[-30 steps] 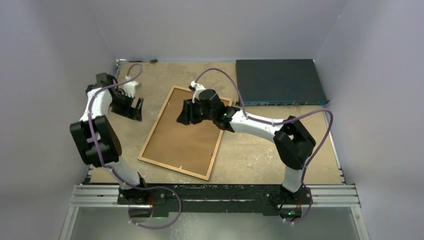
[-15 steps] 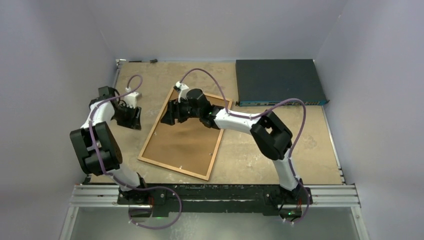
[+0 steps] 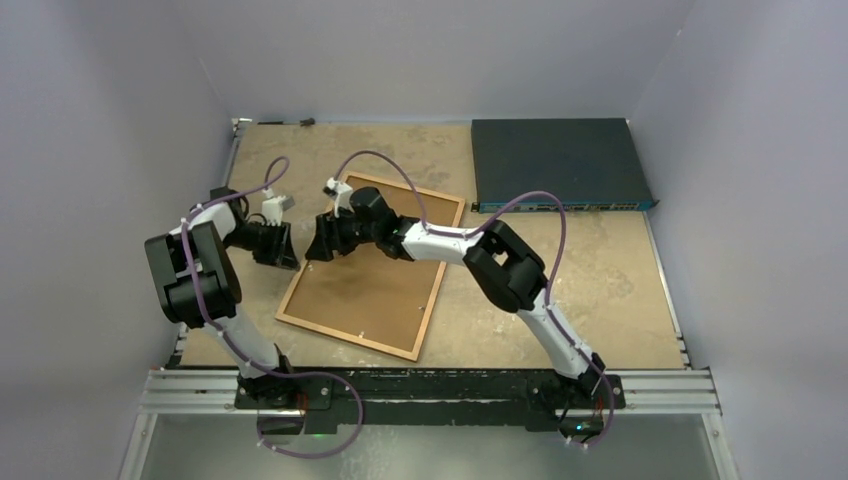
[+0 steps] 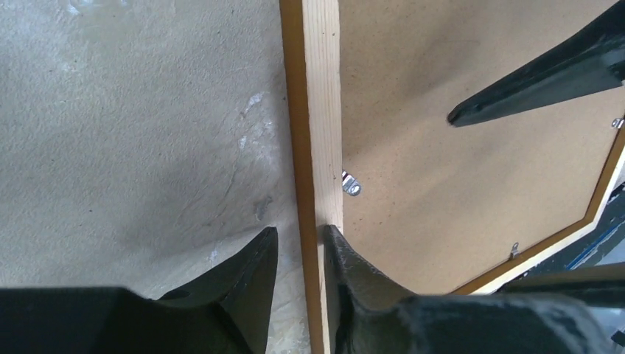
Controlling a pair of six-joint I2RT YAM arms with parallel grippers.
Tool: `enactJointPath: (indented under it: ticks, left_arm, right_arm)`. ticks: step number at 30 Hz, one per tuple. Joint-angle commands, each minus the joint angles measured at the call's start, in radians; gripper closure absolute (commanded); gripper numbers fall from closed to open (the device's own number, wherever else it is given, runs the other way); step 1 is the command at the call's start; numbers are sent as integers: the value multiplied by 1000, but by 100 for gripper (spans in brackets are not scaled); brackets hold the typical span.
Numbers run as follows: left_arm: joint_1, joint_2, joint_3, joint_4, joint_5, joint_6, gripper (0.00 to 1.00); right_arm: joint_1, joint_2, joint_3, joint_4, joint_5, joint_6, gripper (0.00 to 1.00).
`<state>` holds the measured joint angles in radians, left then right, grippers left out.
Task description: Put the photo into the frame
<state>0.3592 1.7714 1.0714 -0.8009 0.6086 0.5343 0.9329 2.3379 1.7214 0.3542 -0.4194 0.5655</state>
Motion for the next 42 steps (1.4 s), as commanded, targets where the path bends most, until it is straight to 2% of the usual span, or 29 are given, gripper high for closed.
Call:
enactJointPath:
  ticks: [1,9,17,42]
  left_arm:
    - [1,20,-1,25,27,19,76]
    - [0,41,-26,56,3,22,91]
    - [2,50,-41,75,-22,22,99]
    - [4,49,-38,72,-20,18,100]
  right_arm:
    - [18,11,82,8,-18,-31,34]
    - [39,62,131,-15,-5,-42,35]
    - [57,96,152,-34,10,-52,38]
    - [87,151,176,-46,-11,-49,41]
